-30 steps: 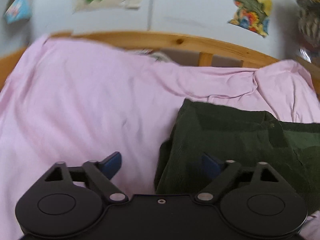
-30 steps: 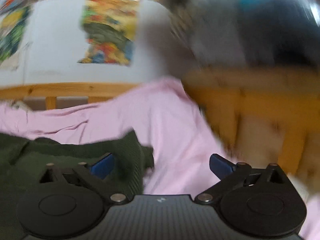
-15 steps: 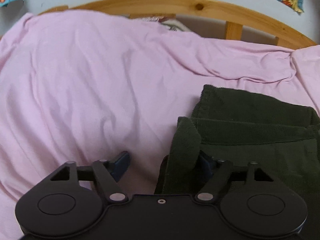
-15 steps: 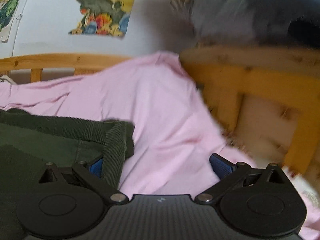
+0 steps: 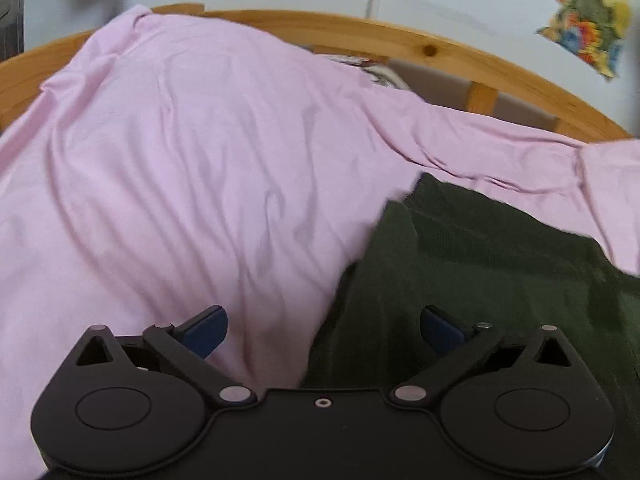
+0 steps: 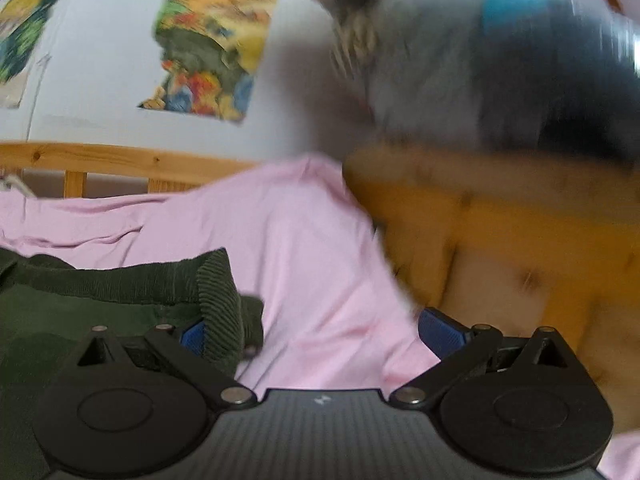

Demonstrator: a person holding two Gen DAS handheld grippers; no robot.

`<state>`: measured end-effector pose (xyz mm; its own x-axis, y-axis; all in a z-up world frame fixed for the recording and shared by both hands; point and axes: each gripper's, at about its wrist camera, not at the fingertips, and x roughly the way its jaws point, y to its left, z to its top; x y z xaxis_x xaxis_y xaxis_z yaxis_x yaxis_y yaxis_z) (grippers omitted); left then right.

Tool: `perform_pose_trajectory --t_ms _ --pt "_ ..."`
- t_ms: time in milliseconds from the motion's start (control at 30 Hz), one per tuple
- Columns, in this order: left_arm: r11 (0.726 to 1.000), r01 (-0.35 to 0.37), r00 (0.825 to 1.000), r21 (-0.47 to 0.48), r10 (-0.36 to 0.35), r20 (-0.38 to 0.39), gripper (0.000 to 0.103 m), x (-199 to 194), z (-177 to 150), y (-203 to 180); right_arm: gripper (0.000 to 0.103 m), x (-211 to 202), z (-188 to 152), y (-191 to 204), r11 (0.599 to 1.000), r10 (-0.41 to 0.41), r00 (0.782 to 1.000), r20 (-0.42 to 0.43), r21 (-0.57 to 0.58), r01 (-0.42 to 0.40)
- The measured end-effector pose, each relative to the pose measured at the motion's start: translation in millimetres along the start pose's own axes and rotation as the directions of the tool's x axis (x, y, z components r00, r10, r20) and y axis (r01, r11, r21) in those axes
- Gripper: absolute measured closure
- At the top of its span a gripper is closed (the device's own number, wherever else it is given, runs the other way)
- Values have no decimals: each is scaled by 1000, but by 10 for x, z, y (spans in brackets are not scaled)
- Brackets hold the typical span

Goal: Fold large clothes

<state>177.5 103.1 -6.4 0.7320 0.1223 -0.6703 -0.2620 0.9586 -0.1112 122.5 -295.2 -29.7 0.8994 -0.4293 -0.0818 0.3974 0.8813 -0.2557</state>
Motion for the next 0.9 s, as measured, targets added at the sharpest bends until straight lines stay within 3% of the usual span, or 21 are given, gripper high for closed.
perform_pose_trajectory --t_ms 100,200,267,400,567,667,767,900 --pt "999 40 999 11 -40 -21 1 -183 -167 -26 0 -286 125 266 989 -15 993 114 -143 32" --pt "995 95 992 4 -95 -82 1 -228 -295 -54 0 -380 287 591 949 -61 980 188 -292 115" --pt "993 121 986 -9 -121 -115 1 -201 -330 -76 0 -366 433 689 957 -70 986 154 -269 109" --pt "992 121 981 -43 -126 -150 1 -182 -325 -80 0 -183 682 937 974 120 992 37 -197 -111" --pt "993 116 986 15 -113 -120 1 -235 -341 -59 0 291 729 1592 932 263 956 -126 -223 -286" --pt "994 102 989 44 -97 -111 1 -297 -367 -33 0 588 644 1981 918 243 948 -207 -266 -294" --pt "994 82 992 79 -74 -103 1 -351 -417 5 0 845 447 2138 925 239 930 -281 -226 -306" --pt "988 118 989 103 -108 -98 1 -421 -523 83 0 955 181 2057 936 285 922 -261 -129 -326"
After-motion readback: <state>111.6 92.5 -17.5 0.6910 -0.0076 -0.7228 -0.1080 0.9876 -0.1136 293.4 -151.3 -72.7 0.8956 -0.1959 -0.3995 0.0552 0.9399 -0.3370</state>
